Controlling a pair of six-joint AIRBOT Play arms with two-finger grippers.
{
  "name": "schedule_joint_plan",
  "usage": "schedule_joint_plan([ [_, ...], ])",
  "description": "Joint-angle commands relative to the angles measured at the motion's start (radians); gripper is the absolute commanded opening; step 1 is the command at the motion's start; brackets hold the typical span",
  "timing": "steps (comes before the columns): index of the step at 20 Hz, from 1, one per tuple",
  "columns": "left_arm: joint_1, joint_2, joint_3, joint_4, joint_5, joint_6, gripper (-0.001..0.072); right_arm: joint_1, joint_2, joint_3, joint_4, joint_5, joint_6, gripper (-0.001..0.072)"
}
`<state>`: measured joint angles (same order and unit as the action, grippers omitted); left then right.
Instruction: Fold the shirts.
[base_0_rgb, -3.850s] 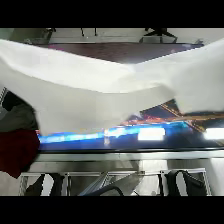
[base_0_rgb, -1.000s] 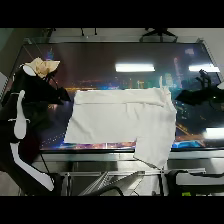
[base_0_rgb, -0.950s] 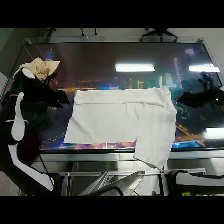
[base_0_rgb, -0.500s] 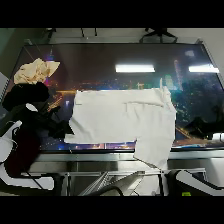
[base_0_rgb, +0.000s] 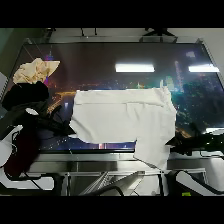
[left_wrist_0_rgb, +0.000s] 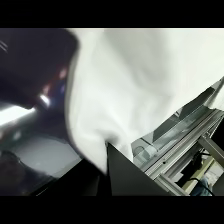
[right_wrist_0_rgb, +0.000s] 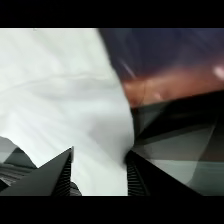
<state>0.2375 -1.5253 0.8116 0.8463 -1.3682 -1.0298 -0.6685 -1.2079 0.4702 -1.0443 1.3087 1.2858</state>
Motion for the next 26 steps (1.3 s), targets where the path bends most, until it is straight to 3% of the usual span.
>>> schedule_joint_plan([
  [1,0.005,0.067,0.0,-0.029,0.007,0.015,0.0018,0.102,-0.001,-0.027,0.061,-0.05,-0.069,0.0201],
  [4,0.005,0.121,0.0,-0.026,0.002,0.014,0.0018,0.11,0.021,0.047,0.108,0.029,-0.092,0.0018],
  [10,0.127,0.303,-0.021,0.074,-0.019,-0.089,0.0017,0.06,0.155,0.281,0.06,0.072,0.014,0.0018],
  [15,0.145,0.397,-0.003,0.044,-0.004,-0.09,0.0017,0.144,0.148,0.322,0.306,-0.041,-0.129,0.0017],
  [18,0.07,0.313,0.164,0.044,0.039,-0.101,0.0017,0.245,0.05,0.434,0.395,-0.161,-0.184,0.0018],
  [26,-0.063,-0.161,0.596,0.054,0.088,-0.109,0.0017,0.383,-0.388,0.762,0.394,-0.357,-0.218,0.0019],
])
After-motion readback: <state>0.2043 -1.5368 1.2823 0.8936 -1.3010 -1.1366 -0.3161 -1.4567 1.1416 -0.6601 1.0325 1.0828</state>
